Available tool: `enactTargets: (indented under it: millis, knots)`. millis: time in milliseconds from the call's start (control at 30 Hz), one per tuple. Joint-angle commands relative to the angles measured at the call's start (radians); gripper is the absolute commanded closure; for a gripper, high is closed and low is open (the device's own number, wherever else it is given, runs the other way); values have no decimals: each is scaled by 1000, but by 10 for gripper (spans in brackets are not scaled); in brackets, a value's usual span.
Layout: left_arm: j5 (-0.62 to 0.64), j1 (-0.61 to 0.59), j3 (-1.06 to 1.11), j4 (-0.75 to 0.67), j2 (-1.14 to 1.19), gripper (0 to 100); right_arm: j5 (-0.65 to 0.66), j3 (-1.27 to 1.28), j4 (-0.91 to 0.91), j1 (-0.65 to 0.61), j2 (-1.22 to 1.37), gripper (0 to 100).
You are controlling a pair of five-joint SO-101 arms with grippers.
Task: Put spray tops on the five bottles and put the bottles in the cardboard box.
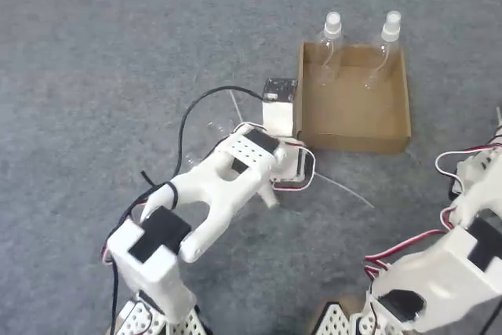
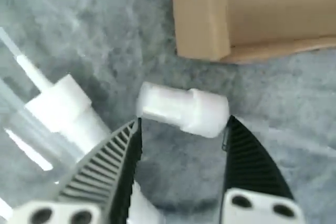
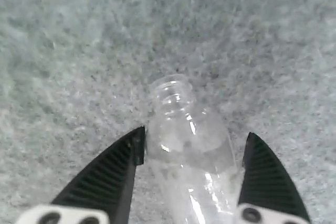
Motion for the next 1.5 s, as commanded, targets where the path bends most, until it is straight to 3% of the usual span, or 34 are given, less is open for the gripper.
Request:
enactTargets:
  millis: [0,167,267,533,700,1467]
  knots:
    - [11,-2,-65,5,26,772,-8,-55,-8,-2,-21,753]
    - [5,14,-99,58,23,824,-8,-55,-7,-2,-21,753]
    - [-66,34,-96,75,-12,849,-8,-55,-12,-2,-21,753]
    - [-74,9,-97,107,-150,848,-8,-57,-13,-4,-21,753]
    - [-69,-2,-94,52,-195,848,-8,-57,-13,-7,-21,753]
    - [-11,-2,-202,-20,78,848,-8,-55,-13,-4,-21,753]
